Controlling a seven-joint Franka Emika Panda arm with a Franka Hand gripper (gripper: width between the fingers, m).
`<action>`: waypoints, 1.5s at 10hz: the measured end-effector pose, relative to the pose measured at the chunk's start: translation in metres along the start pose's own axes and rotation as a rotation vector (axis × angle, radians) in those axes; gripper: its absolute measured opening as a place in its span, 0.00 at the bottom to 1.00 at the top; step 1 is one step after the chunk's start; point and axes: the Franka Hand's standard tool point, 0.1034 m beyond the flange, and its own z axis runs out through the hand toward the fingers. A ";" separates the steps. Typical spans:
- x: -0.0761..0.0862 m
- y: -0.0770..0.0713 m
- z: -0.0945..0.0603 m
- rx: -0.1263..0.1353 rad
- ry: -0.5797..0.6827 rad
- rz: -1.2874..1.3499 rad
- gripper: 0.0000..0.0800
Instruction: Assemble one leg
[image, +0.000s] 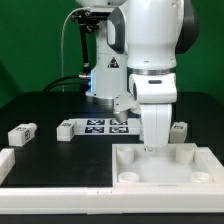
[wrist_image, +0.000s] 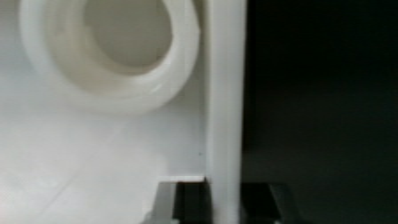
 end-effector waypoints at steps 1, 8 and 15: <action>0.000 0.000 0.000 0.000 0.000 0.000 0.17; -0.001 0.000 0.000 0.001 0.000 0.002 0.80; 0.001 -0.032 -0.022 -0.013 -0.013 0.164 0.81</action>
Offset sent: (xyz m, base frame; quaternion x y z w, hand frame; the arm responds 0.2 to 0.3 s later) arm 0.0000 0.0000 0.0000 0.0000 0.0000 0.0000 1.0000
